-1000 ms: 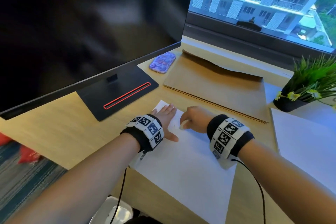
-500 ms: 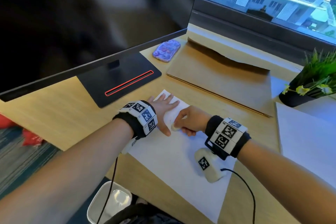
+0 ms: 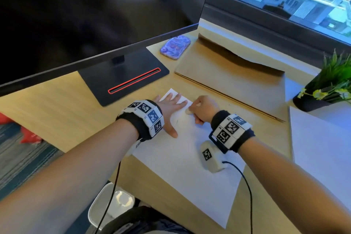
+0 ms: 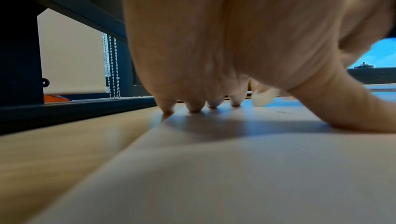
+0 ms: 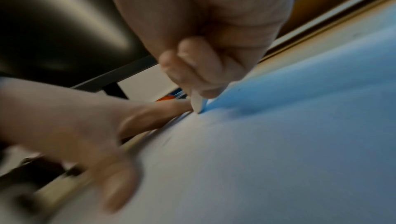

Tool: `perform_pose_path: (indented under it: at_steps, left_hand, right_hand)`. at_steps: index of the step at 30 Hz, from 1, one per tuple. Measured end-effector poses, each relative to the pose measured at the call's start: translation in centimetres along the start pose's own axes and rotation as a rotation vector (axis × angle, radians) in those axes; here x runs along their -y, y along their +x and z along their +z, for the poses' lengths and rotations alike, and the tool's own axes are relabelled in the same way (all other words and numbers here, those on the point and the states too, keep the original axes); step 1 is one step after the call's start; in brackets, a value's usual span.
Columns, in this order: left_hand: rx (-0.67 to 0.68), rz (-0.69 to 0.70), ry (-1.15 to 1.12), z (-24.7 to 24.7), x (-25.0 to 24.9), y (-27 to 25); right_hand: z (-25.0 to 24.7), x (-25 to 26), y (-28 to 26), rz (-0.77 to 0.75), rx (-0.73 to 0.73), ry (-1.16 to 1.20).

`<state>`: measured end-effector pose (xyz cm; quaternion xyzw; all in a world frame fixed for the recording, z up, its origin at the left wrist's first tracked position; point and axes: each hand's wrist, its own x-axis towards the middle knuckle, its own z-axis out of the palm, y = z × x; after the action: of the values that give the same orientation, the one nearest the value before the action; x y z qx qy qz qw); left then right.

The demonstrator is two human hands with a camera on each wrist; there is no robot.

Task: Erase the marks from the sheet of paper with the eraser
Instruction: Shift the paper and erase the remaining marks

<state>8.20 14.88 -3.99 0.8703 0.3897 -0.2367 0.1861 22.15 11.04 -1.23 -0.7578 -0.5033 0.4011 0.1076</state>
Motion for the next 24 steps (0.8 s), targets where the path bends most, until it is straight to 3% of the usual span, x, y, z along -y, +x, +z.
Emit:
perform_pose_path:
  at_steps: [2,6,12,17,22,24]
  left_hand:
    - [-0.002,0.002,0.0,0.0,-0.1,0.0]
    - [0.008,0.003,-0.006,0.0,0.1,0.0]
    - [0.004,0.007,-0.027,-0.1,0.1,-0.2]
    - [0.026,0.003,0.008,-0.2,0.1,0.0]
    - [-0.002,-0.002,-0.015,0.0,0.0,-0.2]
    - [0.0,-0.007,0.003,0.0,-0.1,-0.1]
  right_hand:
    - [0.2,0.2,-0.1,0.004,-0.013,0.002]
    - [1.8,0.2,-2.1,-0.009,0.277,-0.113]
    - [1.1,0.6,0.4,0.043,-0.019,0.043]
    - [2.5,-0.1,-2.3,0.033,0.233,0.031]
    - [1.6,0.6,0.1,0.027,-0.036,0.105]
    - [2.3,0.5,-0.8,0.011,0.039,0.009]
